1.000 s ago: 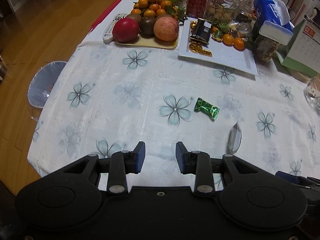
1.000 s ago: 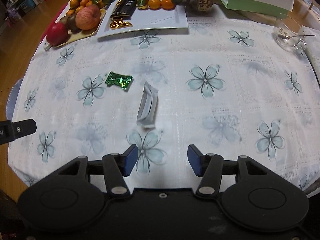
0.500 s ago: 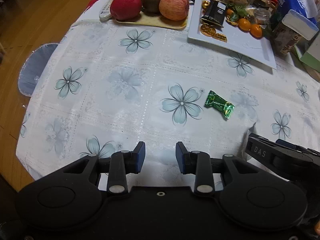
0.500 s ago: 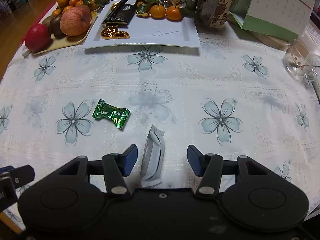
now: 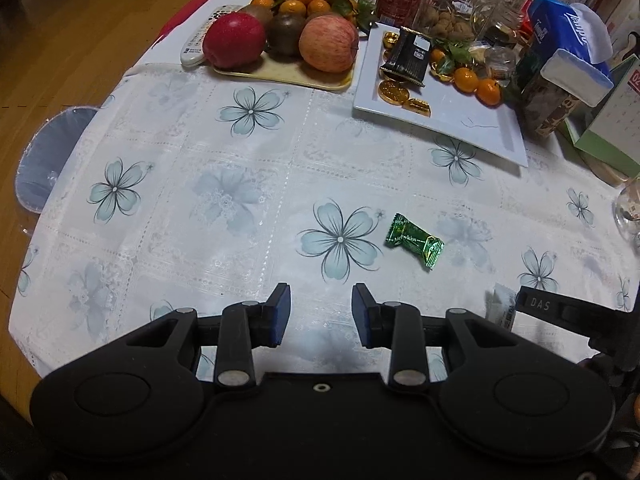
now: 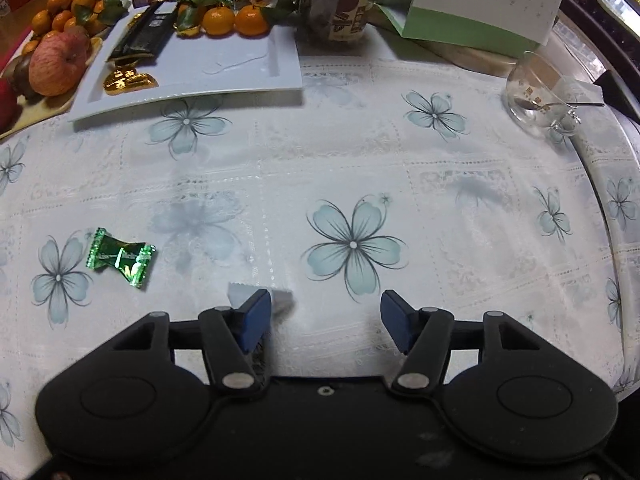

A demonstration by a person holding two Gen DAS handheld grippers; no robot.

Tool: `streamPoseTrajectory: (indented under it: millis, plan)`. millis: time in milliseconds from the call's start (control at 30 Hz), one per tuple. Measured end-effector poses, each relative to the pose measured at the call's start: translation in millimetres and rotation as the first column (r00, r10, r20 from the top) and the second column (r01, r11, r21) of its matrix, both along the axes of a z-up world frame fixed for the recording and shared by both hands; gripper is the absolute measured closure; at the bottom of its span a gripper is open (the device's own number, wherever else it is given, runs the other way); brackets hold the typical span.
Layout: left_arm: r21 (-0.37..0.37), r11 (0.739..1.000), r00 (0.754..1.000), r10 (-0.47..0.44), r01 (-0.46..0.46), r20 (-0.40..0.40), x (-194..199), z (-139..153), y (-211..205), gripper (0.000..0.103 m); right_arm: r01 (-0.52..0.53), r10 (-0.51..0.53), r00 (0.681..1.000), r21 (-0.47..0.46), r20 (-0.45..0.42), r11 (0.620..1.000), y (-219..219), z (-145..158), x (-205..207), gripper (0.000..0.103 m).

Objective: Organize snacks
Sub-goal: 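Lower the open right tool over the white sesame-crisp packet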

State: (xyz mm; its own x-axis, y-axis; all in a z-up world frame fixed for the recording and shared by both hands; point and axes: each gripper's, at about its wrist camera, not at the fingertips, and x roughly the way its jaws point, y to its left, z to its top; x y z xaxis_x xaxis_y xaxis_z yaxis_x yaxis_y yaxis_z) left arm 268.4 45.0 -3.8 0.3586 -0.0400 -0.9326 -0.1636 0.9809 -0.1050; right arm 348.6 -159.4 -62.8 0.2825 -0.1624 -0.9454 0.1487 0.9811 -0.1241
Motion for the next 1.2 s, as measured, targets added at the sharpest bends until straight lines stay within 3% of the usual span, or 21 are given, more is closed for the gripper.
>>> streamPoseTrajectory:
  millis: [133,267,333,500,700,900,1200]
  plan:
    - [0.008,1.0,1.0,-0.026,0.026,0.001,0,-1,0,0.06,-0.091,0.092,0.996,0.127,-0.001,0.988,11,1,2,0.033]
    - [0.044,0.999,1.0,-0.027,0.027,0.003,0,1,-2,0.06,-0.066,0.066,0.998,0.071,-0.003,0.995,23,0,-6,0.032]
    - [0.042,0.999,1.0,-0.03,0.03,0.002,1,0,-2,0.06,-0.083,0.085,0.996,0.092,-0.019,0.992,23,-4,-6,0.033]
    - [0.031,0.999,1.0,-0.01,0.01,-0.02,3,-3,-2,0.06,-0.008,0.024,0.997,0.193,-0.079,0.981,14,-22,-3,0.033]
    - [0.019,1.0,0.999,0.002,-0.001,-0.038,7,-8,-2,0.06,0.124,-0.105,0.99,0.233,-0.092,0.965,-1,-37,-6,0.034]
    - [0.03,1.0,0.999,-0.001,0.002,-0.036,10,-11,-6,0.06,0.119,-0.1,0.991,0.235,-0.09,0.965,-1,-36,-8,0.037]
    - [0.031,0.999,0.997,-0.035,0.037,-0.066,14,-20,-21,0.06,0.102,-0.083,0.993,0.26,-0.082,0.96,-2,-37,-9,0.029]
